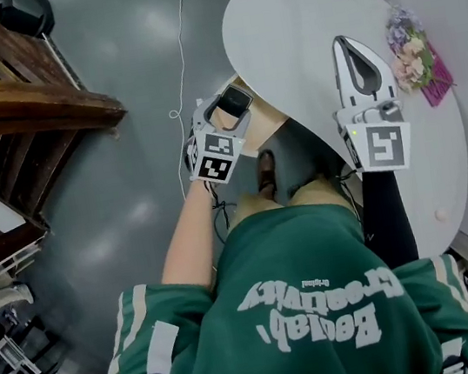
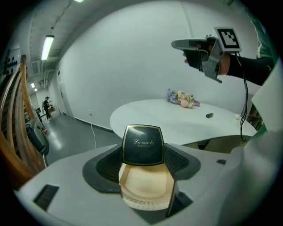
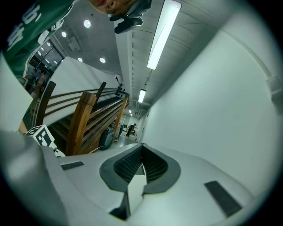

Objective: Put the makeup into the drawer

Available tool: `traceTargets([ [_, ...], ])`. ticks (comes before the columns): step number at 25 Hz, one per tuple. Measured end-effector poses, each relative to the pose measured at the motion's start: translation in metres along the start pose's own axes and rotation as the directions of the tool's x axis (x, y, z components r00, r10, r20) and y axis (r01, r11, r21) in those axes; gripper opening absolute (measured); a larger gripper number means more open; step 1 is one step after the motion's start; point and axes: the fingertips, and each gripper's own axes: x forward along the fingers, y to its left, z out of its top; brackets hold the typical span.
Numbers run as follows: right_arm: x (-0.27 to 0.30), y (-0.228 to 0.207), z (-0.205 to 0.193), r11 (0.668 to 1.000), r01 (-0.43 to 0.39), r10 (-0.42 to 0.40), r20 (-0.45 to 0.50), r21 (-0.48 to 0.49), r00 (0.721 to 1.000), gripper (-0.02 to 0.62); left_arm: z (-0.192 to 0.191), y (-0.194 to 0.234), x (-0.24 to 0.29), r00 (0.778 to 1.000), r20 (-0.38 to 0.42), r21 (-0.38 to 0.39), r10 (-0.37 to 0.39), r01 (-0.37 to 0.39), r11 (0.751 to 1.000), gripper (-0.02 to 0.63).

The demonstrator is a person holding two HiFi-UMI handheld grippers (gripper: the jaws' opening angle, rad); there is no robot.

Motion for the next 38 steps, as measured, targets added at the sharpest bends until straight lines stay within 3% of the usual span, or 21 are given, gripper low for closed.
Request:
traceTargets([
  [6,-0.015,-0.007,-0.036,0.999,-0.011,0.008,-0.108,-0.033,0.994,0.009,-0.067,-0.016,0.041,0.978,-0.2,-0.003,-0.064,0.065,0.998,0.324],
  [10,-0.022,-0.008,-0.046,0.999,-0.018,0.013,-0.132,-0.044,0.991,0.009,-0.096,-0.031,0.071,0.938,-0.323,0.076,-0.128,0.161,0.984,0.324],
  [14,-0.033,-0.011,-0.054,0.998,-0.012,0.003,-0.164,-0.054,0.987,0.009,-0.112,-0.046,0.095,0.895,-0.413,0.194,-0.168,0.267,0.944,0.324],
  [16,-0.033,-0.014,-0.048,0.999,0.017,-0.021,-0.139,-0.028,0.99,0.009,-0.117,-0.05,0.105,0.874,-0.456,0.266,-0.167,0.313,0.912,0.322],
  [18,-0.038,-0.019,-0.055,0.999,0.022,-0.027,-0.161,-0.037,0.987,0.009,-0.118,-0.052,0.114,0.867,-0.48,0.377,-0.137,0.345,0.86,0.318],
  [19,-0.042,-0.021,-0.058,0.999,0.022,-0.029,-0.175,-0.044,0.984,0.009,-0.117,-0.051,0.119,0.873,-0.477,0.449,-0.104,0.343,0.825,0.193],
  [20,-0.044,-0.023,-0.059,0.999,0.027,-0.035,-0.178,-0.045,0.983,0.009,-0.117,-0.05,0.123,0.88,-0.47,0.518,-0.07,0.34,0.785,0.014],
  [22,-0.046,-0.026,-0.059,0.998,0.039,-0.046,-0.18,-0.045,0.983,0.009,-0.121,-0.051,0.13,0.876,-0.481,0.597,-0.043,0.362,0.716,0.014],
  [23,-0.048,-0.028,-0.06,0.998,0.042,-0.05,-0.184,-0.048,0.982,0.009,-0.125,-0.052,0.133,0.869,-0.493,0.605,-0.044,0.379,0.701,0.014],
  [24,-0.05,-0.029,-0.062,0.998,0.044,-0.053,-0.188,-0.05,0.981,0.009,-0.129,-0.052,0.135,0.862,-0.505,0.6,-0.048,0.39,0.699,0.014],
  [28,-0.055,-0.034,-0.067,0.997,0.053,-0.062,-0.199,-0.05,0.978,0.009,-0.151,-0.049,0.135,0.831,-0.553,0.533,-0.061,0.41,0.74,0.014],
  [30,-0.056,-0.035,-0.069,0.997,0.054,-0.063,-0.204,-0.048,0.977,0.009,-0.159,-0.049,0.135,0.821,-0.568,0.518,-0.061,0.413,0.749,0.014],
  [38,-0.051,-0.029,-0.07,0.998,0.042,-0.052,-0.203,-0.054,0.978,0.009,-0.16,-0.05,0.135,0.827,-0.558,0.499,-0.071,0.403,0.767,0.014],
])
